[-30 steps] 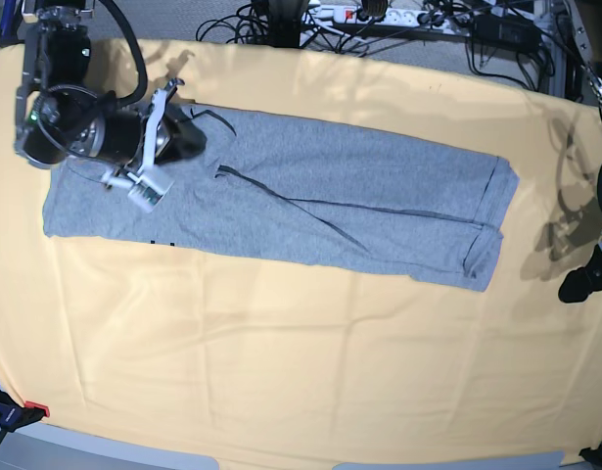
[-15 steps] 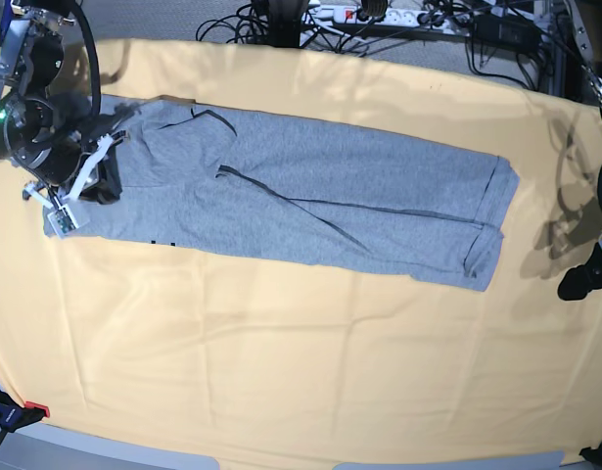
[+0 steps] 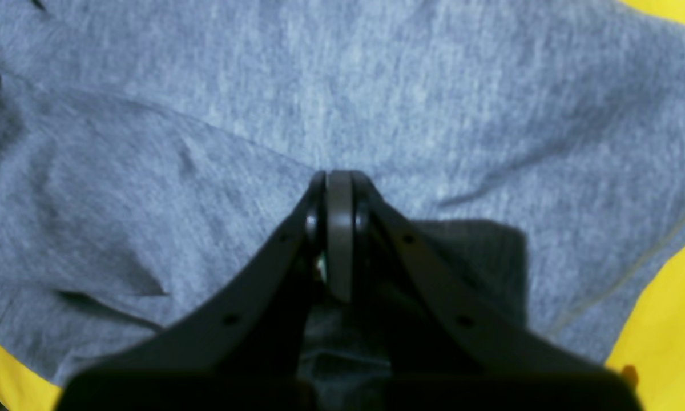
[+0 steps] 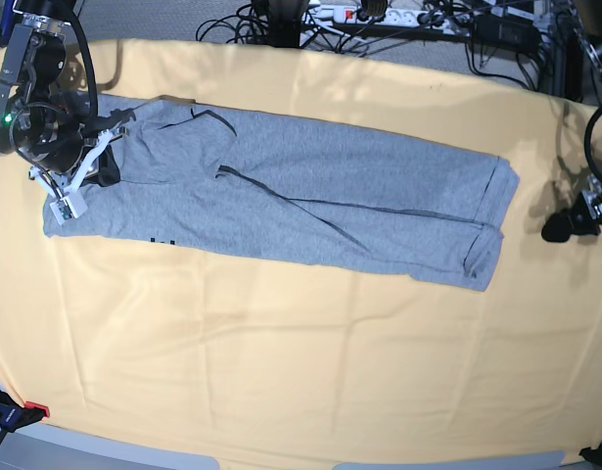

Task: Layout the t-shirt on the table in an organized manner, then fold the t-shirt properly
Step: 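Grasp the folded shirt end with the left gripper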

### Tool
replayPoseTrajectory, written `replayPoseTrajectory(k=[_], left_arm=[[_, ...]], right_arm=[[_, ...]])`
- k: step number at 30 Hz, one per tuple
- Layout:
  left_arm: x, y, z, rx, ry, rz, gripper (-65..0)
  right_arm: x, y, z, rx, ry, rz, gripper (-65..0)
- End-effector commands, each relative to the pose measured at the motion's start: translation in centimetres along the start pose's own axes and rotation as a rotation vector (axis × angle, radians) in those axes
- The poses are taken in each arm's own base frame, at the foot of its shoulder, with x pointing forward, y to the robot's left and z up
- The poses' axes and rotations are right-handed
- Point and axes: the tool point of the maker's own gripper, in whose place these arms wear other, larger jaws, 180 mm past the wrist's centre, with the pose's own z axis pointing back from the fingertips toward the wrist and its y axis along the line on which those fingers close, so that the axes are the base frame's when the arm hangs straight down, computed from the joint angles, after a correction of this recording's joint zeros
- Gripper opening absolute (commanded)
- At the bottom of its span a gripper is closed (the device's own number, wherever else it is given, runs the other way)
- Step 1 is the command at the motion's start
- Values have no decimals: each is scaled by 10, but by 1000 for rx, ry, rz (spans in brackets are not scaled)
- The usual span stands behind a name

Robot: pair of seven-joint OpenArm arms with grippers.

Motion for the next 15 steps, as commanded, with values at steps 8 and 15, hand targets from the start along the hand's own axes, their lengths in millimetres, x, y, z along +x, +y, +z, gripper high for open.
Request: replayPoseTrajectory(k=[8, 15], left_arm=[[-15, -7, -18, -31, 59, -9, -245], [-25, -21, -50, -79, 109, -21, -245]], right_arm=[[14, -4, 5, -6, -44, 19, -650], [9, -4, 5, -7, -15, 19, -650]])
